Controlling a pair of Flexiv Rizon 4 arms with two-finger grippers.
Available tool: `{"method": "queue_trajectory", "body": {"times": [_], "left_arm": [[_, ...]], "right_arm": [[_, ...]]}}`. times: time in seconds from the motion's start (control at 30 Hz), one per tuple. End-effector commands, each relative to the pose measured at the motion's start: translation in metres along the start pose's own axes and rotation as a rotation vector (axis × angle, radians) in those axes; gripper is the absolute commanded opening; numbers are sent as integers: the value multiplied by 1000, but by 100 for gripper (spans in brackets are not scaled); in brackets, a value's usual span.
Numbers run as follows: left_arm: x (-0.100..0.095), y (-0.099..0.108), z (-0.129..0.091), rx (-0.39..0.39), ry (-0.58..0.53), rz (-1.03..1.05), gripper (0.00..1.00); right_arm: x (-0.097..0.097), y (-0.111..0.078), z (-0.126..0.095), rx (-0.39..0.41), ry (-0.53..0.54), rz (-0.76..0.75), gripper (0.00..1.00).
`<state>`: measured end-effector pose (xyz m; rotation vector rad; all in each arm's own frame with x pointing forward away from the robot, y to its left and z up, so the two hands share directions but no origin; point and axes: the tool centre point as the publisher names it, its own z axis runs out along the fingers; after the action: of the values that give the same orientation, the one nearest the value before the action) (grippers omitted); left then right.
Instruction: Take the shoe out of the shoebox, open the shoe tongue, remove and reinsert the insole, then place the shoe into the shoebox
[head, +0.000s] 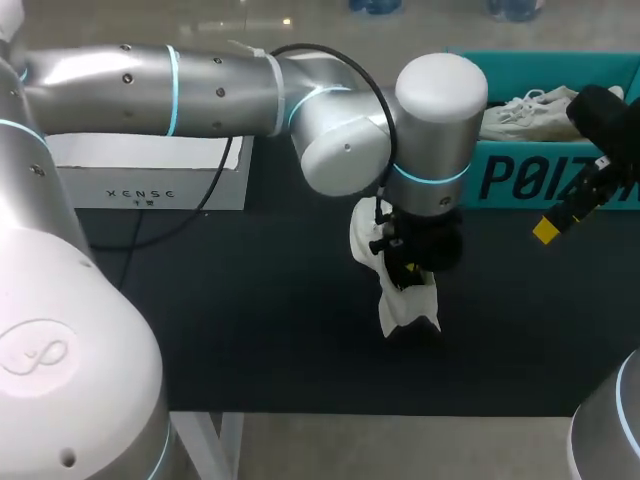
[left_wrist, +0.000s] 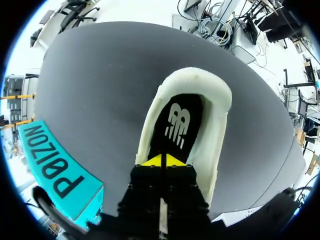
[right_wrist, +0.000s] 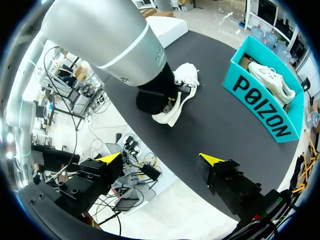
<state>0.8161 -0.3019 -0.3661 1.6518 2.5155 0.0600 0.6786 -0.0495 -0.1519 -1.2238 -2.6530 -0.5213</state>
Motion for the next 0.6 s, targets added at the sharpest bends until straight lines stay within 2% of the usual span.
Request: {"method": "queue_trajectory", "body": {"times": [0.03,0.23,0.43,0.47,0.5,0.57,0.6], "left_arm": [[2,7,-17,-26,-12,-2,0],[-5,13,-10,-38,-1,-2,0],[-3,16,2,-37,13,-20,0],[-2,17,3,-36,14,-24,13],[-2,17,3,-33,9,-28,33],[-1,19,4,-32,8,-33,48],[-1,19,4,-35,7,-37,71]], "right_arm": [[-1,2,1,4,1,1,100],[-1,2,1,4,1,1,100],[-1,2,1,4,1,1,100],[-1,2,1,4,1,1,100],[-1,2,1,4,1,1,100],[-1,2,1,4,1,1,100],[-1,2,1,4,1,1,100]]}}
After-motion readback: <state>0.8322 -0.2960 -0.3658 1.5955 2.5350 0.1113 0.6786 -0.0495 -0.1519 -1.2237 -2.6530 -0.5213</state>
